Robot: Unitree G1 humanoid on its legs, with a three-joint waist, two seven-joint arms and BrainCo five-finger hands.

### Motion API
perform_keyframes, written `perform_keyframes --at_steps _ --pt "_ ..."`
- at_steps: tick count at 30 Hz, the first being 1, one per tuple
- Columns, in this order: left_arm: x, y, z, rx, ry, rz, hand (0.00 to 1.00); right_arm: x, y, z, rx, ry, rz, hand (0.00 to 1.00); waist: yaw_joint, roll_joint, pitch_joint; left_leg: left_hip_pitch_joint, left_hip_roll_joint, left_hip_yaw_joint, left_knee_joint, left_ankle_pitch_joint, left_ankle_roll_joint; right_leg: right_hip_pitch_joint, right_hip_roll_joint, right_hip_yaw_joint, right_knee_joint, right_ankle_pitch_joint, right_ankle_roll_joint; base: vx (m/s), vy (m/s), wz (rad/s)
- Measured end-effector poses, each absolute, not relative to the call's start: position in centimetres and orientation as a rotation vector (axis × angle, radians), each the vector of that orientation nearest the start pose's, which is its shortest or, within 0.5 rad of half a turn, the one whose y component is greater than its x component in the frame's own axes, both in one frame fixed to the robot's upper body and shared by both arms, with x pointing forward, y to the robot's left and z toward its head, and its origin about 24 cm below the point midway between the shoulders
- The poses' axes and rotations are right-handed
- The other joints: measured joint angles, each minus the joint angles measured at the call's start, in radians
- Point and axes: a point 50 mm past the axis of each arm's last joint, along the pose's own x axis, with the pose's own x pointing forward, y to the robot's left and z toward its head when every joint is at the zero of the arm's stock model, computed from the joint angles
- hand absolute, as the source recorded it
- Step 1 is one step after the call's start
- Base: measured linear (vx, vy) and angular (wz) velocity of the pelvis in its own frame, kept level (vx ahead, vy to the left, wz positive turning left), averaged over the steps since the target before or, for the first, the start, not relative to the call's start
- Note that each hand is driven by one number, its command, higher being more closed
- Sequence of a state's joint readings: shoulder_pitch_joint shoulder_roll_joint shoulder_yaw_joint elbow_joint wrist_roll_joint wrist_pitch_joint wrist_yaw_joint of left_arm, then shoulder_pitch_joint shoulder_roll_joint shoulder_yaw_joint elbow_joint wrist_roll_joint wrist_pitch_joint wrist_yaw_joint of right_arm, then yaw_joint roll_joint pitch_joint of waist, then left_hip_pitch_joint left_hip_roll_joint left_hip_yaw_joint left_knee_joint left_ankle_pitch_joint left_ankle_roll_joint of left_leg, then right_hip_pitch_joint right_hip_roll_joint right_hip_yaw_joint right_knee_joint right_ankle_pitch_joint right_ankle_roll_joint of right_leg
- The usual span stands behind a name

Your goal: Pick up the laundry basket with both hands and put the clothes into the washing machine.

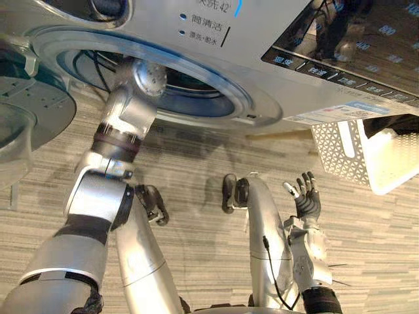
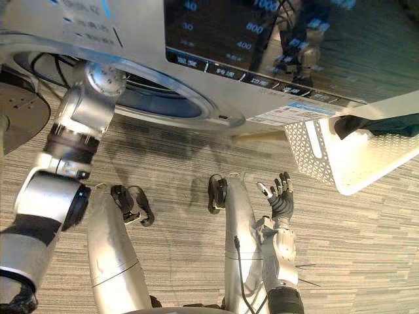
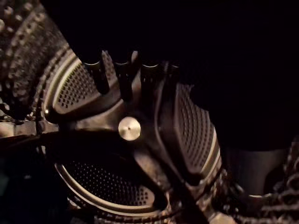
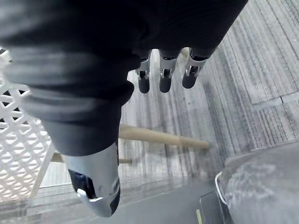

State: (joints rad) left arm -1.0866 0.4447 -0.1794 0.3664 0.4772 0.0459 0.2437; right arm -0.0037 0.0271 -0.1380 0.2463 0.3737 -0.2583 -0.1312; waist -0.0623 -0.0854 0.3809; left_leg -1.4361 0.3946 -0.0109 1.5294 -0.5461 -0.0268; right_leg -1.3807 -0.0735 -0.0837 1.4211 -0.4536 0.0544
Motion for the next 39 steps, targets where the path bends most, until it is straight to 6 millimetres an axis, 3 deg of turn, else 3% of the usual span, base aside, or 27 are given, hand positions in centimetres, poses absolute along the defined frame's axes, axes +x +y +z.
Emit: perform_keyframes --at_steps 3,5,10,11,12,14,16,18,22,25,27,29,32,33,35,37,39 --pt "36.2 15.3 27.4 0.76 -0.697 0.287 0.0 23.8 -19.0 0.0 0.367 0.014 -0.359 0.0 0.016 0.001 0.0 0.058 -0.021 0.011 -0.029 0.007 -0.006 0.051 -0.02 -0.001 -0.004 -0.01 -0.005 0.01 -0.069 0.28" --pt "35.2 16.6 22.6 0.666 -0.575 0.308 0.0 23.8 -18.9 -0.1 0.356 0.033 -0.352 0.0 0.027 0.001 0.0 0.119 -0.036 0.006 -0.067 0.017 -0.016 0.121 -0.035 -0.016 -0.028 -0.029 -0.009 0.01 -0.099 0.35" --pt "32.9 16.7 17.6 0.526 -0.461 0.295 0.0 24.3 -18.3 1.0 0.295 0.013 -0.35 0.0 0.057 0.001 -0.001 0.181 -0.062 -0.013 -0.133 0.045 -0.035 0.201 -0.052 -0.05 -0.071 -0.038 -0.026 0.01 -0.097 0.25" --pt "32.2 16.9 15.3 0.467 -0.387 0.3 0.0 24.3 -17.9 0.9 0.263 0.024 -0.334 0.0 0.074 0.002 -0.003 0.221 -0.064 -0.013 -0.156 0.05 -0.043 0.238 -0.052 -0.053 -0.087 -0.041 -0.031 0.04 -0.107 0.16" --pt "31.9 16.9 14.3 0.439 -0.354 0.296 0.0 24.3 -17.8 0.9 0.254 0.031 -0.333 0.0 0.08 0.002 -0.005 0.24 -0.065 -0.013 -0.168 0.053 -0.047 0.257 -0.051 -0.055 -0.096 -0.041 -0.031 0.07 -0.102 0.17" --pt "30.6 16.8 11.1 0.356 -0.248 0.294 0.0 24.3 -17.5 0.7 0.239 0.048 -0.338 0.0 0.08 0.003 -0.007 0.313 -0.069 -0.012 -0.211 0.061 -0.057 0.333 -0.052 -0.069 -0.133 -0.043 -0.035 0.08 -0.095 0.18" --pt "28.4 16.5 7.2 0.254 -0.123 0.288 0.0 23.7 -17.8 0.0 0.215 0.086 -0.362 0.0 0.079 0.006 -0.029 0.424 -0.085 -0.011 -0.288 0.075 -0.07 0.453 -0.056 -0.091 -0.201 -0.047 -0.039 0.11 -0.09 0.29" --pt "26.5 16.5 4.6 0.187 -0.036 0.29 0.0 22.7 -18.1 -0.9 0.198 0.125 -0.384 0.0 0.079 0.008 -0.045 0.533 -0.101 0.002 -0.371 0.096 -0.076 0.563 -0.07 -0.108 -0.264 -0.048 -0.04 0.13 -0.096 0.42" --pt "21.4 17.7 -1.8 0.133 0.23 0.302 0.0 19.9 -18.5 -4.1 0.168 0.277 -0.41 0.0 0.085 0.034 -0.128 0.775 -0.121 0.031 -0.568 0.132 -0.09 0.805 -0.07 -0.145 -0.445 -0.032 -0.041 0.16 -0.051 0.28" --pt "18.0 18.9 -6.0 0.134 0.437 0.326 0.0 19.1 -18.5 -5.3 0.139 0.334 -0.403 0.0 0.089 0.047 -0.165 0.923 -0.132 0.075 -0.712 0.18 -0.095 0.927 -0.07 -0.146 -0.567 0.008 -0.031 0.17 -0.016 -0.01" --pt "16.3 19.3 -8.1 0.13 0.546 0.345 0.0 19.2 -18.5 -5.2 0.12 0.338 -0.376 0.0 0.09 0.05 -0.174 1.011 -0.133 0.115 -0.807 0.211 -0.093 0.99 -0.066 -0.144 -0.648 0.044 -0.022 0.12 -0.003 -0.19" --pt "14.2 19.4 -10.5 0.13 0.684 0.332 0.0 19.1 -19.9 -5.5 0.141 0.347 -0.348 0.0 0.093 0.058 -0.205 1.094 -0.136 0.158 -0.924 0.251 -0.093 1.054 -0.05 -0.131 -0.768 0.095 -0.015 0.11 0.033 -0.32" --pt "11.7 19.3 -13.1 0.117 0.845 0.323 0.0 18.1 -21.3 -8.2 0.029 0.464 -0.405 0.0 0.078 0.074 -0.246 1.192 -0.152 0.198 -1.09 0.321 -0.088 1.144 -0.024 -0.125 -0.967 0.19 -0.003 0.09 0.061 -0.21" --pt "11.5 19.4 -13.6 0.1 0.877 0.33 0.0 17.1 -21.6 -9.8 0.048 0.563 -0.432 0.0 0.074 0.078 -0.263 1.238 -0.166 0.211 -1.179 0.364 -0.087 1.183 -0.02 -0.122 -1.06 0.235 0.003 0.14 0.085 -0.18" --pt "11.1 19.7 -14.1 0.095 0.912 0.32 0.0 15.8 -21.9 -10.8 0.03 0.634 -0.435 0.0 0.072 0.092 -0.277 1.321 -0.19 0.246 -1.33 0.433 -0.085 1.261 -0.009 -0.103 -1.221 0.321 0.011 0.12 0.059 -0.29" --pt "10.5 19.8 -14.4 0.091 0.942 0.325 0.0 15.3 -22.0 -11.3 0.011 0.667 -0.435 0.0 0.05 0.097 -0.281 1.372 -0.205 0.264 -1.403 0.466 -0.084 1.311 -0.008 -0.096 -1.302 0.362 0.016 0.06 0.06 -0.18" --pt "10.0 20.0 -14.7 0.094 0.969 0.319 0.0 14.7 -22.0 -11.9 0.002 0.715 -0.436 0.0 0.047 0.098 -0.282 1.416 -0.219 0.276 -1.447 0.481 -0.085 1.349 -0.004 -0.09 -1.344 0.379 0.02 0.06 0.052 -0.12"
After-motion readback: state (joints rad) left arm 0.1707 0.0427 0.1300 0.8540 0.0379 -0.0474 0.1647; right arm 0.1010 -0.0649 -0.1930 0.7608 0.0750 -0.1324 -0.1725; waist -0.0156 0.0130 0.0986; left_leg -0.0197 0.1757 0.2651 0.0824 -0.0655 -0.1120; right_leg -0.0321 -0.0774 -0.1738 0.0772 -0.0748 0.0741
